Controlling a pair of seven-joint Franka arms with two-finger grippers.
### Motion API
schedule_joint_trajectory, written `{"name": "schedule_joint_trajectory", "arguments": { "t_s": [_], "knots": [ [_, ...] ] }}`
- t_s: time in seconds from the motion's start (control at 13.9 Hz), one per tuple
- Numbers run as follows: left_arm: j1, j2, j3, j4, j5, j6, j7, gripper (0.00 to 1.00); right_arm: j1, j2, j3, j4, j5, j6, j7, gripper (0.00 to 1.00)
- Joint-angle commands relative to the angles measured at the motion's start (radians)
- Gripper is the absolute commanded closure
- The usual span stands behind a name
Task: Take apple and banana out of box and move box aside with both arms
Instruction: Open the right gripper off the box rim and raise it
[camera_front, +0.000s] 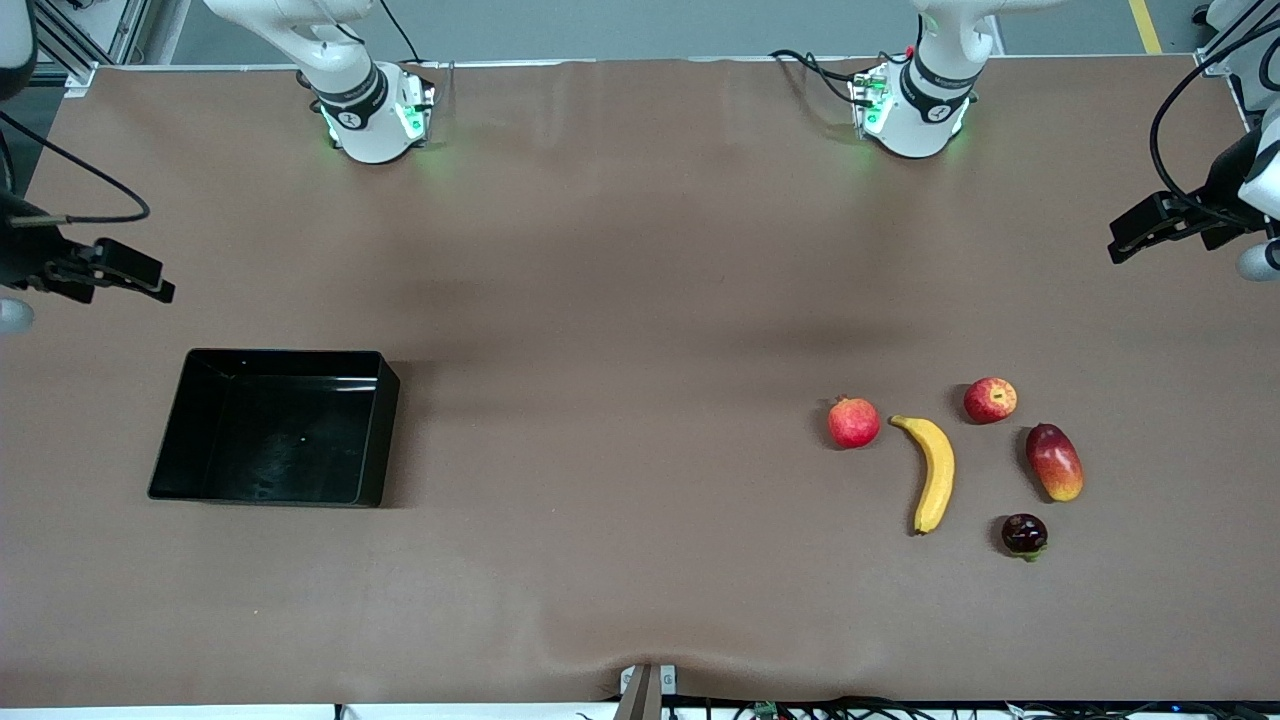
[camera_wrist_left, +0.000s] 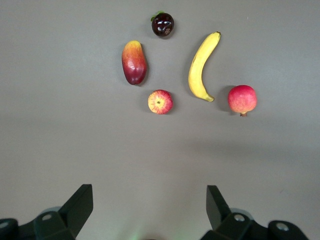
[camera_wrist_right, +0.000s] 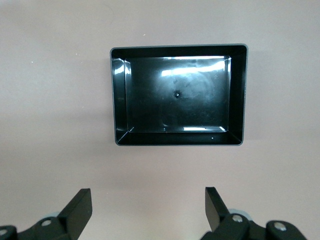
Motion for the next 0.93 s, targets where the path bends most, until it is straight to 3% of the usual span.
{"name": "schedule_joint_trajectory", "arguments": {
  "t_s": [0.0,0.86],
  "knots": [
    [-0.003,-0.015,-0.006,0.008,-0.022,-0.006,0.009,0.0,0.004,-0.055,0.0,-0.033,-0.013,-0.023,0.037,0.0],
    [-0.004,-0.009,-0.035,0.09,-0.065,-0.065,-0.004,0.0,-0.002,-0.053,-0.003,-0.024,-0.028,-0.109,0.038,0.0]
  ]
}}
